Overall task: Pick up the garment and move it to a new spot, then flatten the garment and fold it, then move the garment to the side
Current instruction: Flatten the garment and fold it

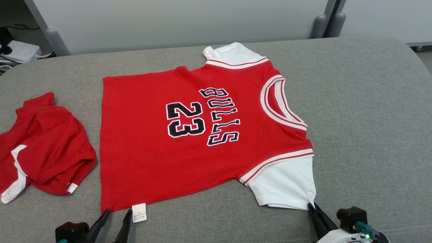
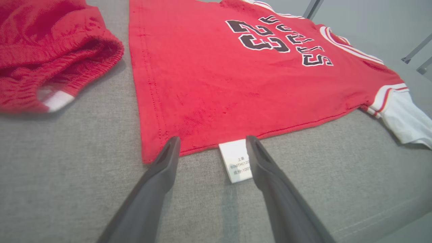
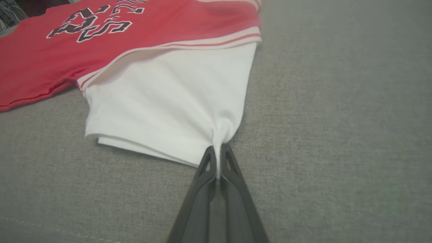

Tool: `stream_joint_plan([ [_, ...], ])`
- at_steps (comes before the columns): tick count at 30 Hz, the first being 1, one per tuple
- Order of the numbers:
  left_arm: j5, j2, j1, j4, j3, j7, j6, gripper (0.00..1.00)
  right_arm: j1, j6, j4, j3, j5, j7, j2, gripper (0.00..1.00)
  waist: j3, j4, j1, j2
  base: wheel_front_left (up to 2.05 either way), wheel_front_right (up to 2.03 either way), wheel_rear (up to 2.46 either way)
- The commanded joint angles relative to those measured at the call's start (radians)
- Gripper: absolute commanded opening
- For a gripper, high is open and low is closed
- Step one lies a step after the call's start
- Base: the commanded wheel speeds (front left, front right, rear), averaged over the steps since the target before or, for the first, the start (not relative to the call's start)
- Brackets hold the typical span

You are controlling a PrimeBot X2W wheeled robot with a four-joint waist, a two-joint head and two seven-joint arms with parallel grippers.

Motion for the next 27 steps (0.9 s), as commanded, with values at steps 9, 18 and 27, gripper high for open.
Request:
stream_joint_plan([
  [9,0.001,0.013,-0.067,0.08,0.132,-0.006,0.0,1.0,-0.014,0.003,-0.036,0.037,-0.017,-0.011,-0.008,0.0,0.01,-0.025,0.0,-0.0001,0.0,0.0,0.0],
  [18,-0.024,0.007,-0.069,0.092,0.106,-0.006,0.0,1.0,-0.014,0.003,-0.039,0.053,-0.013,-0.011,-0.008,0.0,0.008,-0.034,0.0,-0.0001,0.0,0.0,0.0],
  [27,-0.059,0.014,-0.08,0.124,0.124,-0.006,0.0,0.44,-0.008,0.003,-0.085,0.041,-0.026,-0.011,-0.008,0.0,0.021,-0.058,0.0,-0.0001,0.0,0.0,0.0],
])
